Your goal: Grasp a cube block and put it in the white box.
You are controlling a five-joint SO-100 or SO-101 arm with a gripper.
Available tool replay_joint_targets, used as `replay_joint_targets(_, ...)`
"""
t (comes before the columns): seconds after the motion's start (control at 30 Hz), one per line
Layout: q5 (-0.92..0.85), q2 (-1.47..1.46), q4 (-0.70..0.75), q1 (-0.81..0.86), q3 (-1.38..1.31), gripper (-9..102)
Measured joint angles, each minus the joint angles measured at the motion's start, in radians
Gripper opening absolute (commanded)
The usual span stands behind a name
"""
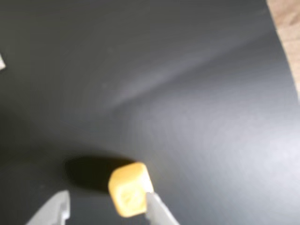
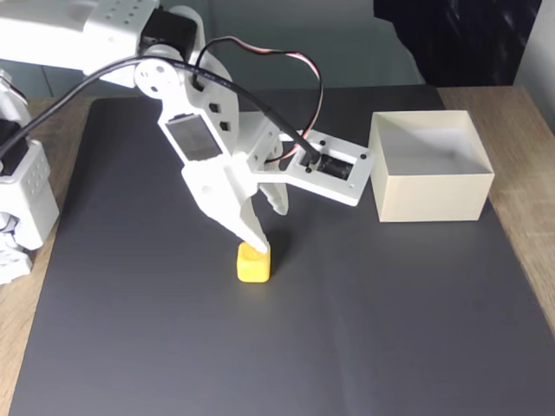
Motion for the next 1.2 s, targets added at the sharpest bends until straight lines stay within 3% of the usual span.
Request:
replay_joint_targets(0.27, 0.015, 0.002, 0.054, 0.003, 0.009, 22)
replay_joint_targets(0.5, 0.026, 0.029, 0.052, 0.055, 0.012, 31)
replay_joint_targets(0.9, 0.058, 0.041, 0.041, 0.169, 0.038, 30)
replay_joint_targets(1.2, 0.063, 0.005, -0.026, 0.146, 0.048, 31)
